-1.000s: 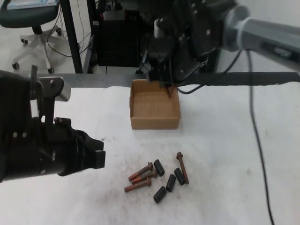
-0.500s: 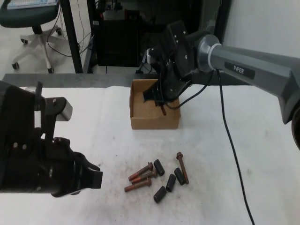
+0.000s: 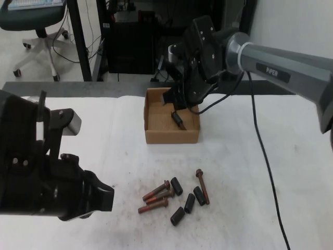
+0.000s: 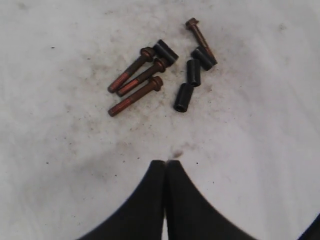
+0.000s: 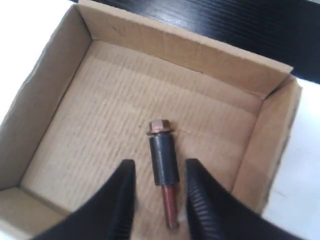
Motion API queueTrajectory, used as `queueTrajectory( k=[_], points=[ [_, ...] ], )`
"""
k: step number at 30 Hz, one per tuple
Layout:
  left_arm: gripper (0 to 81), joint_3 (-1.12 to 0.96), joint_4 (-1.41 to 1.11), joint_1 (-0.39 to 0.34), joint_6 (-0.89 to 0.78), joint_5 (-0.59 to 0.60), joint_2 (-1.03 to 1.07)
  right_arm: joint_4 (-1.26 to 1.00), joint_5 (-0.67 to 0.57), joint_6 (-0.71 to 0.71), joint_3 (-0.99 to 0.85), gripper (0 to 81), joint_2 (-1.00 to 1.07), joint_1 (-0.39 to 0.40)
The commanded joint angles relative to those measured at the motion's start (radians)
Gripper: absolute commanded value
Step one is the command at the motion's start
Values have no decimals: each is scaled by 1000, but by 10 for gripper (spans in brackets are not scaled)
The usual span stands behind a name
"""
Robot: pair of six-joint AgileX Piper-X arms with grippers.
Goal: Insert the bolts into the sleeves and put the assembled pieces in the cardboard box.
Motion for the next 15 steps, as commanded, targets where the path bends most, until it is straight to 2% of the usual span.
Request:
queueTrajectory(
  k=[1, 2, 6, 9, 12, 15],
  points=[
    [0, -5, -5, -3, 27, 31, -3, 85, 4, -1, -13, 74, -120, -9],
    [0, -5, -5, -7, 69, 42, -3, 113, -3, -1, -13, 7, -147, -10],
    [0, -5, -7, -32, 201, 49, -3, 258, -5, 20, 5, 3, -282, -9],
    [0, -5, -7, -59, 245, 18, -3, 292, -5, 26, 87, 3, -414, -9],
    [0, -5, -27, -88, 259, -52, 22, 272, -5, 26, 247, 3, -591, -9],
    [0, -5, -100, -111, 337, -63, 71, 225, -5, 44, 431, 3, -779, -4]
  ],
)
